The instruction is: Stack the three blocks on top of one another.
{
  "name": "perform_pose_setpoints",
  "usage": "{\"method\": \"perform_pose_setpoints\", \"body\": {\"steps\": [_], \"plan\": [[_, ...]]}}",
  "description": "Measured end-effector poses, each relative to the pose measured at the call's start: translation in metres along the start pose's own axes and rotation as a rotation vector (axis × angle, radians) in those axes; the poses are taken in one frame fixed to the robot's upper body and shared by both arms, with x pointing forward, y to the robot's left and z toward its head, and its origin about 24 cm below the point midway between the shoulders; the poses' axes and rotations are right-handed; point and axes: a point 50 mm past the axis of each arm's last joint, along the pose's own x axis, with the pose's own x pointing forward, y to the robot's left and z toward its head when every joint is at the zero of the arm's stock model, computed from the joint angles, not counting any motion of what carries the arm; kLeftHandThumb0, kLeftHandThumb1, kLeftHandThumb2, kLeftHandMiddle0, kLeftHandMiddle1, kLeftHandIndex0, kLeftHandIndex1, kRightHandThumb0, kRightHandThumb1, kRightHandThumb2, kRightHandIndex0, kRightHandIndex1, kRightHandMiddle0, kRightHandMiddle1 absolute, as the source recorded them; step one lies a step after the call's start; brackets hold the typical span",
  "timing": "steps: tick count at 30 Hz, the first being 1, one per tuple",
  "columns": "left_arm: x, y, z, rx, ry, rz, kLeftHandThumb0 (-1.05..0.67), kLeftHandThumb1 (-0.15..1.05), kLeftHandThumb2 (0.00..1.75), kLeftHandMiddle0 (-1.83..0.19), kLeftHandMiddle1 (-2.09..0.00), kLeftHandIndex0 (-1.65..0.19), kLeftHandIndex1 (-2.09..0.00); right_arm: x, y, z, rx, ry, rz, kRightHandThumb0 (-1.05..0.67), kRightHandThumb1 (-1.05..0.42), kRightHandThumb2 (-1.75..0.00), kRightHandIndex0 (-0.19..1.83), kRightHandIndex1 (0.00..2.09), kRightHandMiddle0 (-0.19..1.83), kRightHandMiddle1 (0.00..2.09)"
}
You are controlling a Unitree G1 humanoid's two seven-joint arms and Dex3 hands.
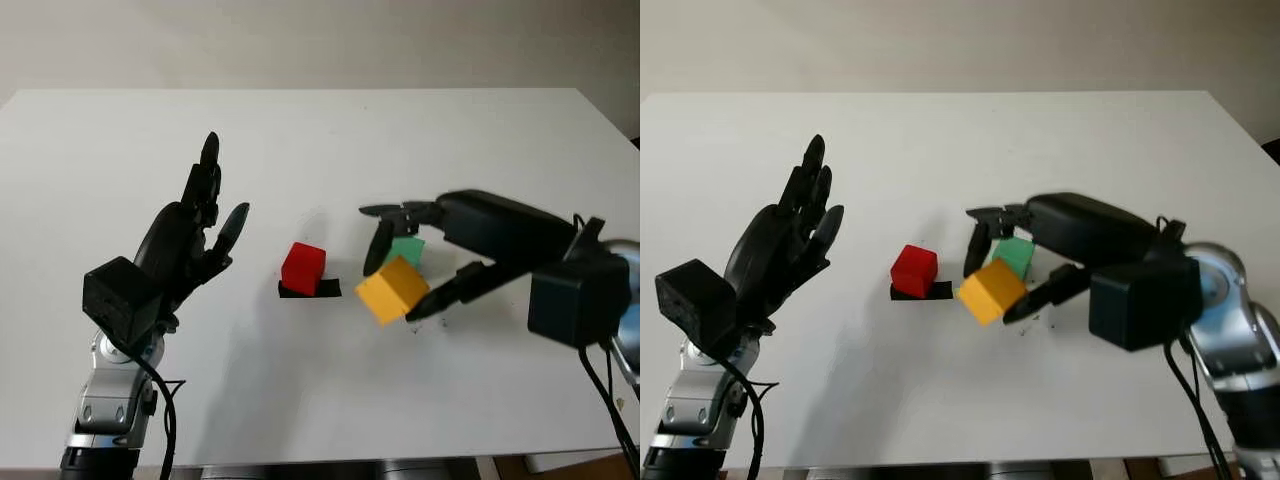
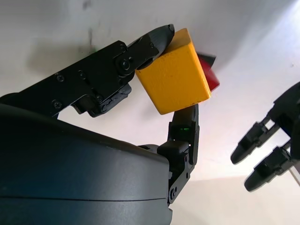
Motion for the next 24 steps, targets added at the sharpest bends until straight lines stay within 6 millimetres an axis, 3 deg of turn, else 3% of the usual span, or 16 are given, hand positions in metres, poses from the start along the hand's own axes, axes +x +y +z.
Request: {"method": "perform_pose_setpoints", "body": {"steps": [12,24], "plan": [[0.000,-0.001,0.000,-0.003,-0.008,-0.005,-0.83,1.05,0.70,0.19,0.00,0.19,0.00,0.061,-0.033,0.011,-0.191,-0.073,0.083,-0.41,-0.91,-0.06,0.23,0.04,0.48,1.39],[0.000,-0.002,-0.001,-0.023,-0.022,0.052,-0.84,1.05,0.75,0.19,0.00,0.19,0.00,0.104,-0.034,0.019,-0.244,-0.134,0.131,-0.40,-0.92,-0.06,0.22,0.05,0.44,1.44]]}}
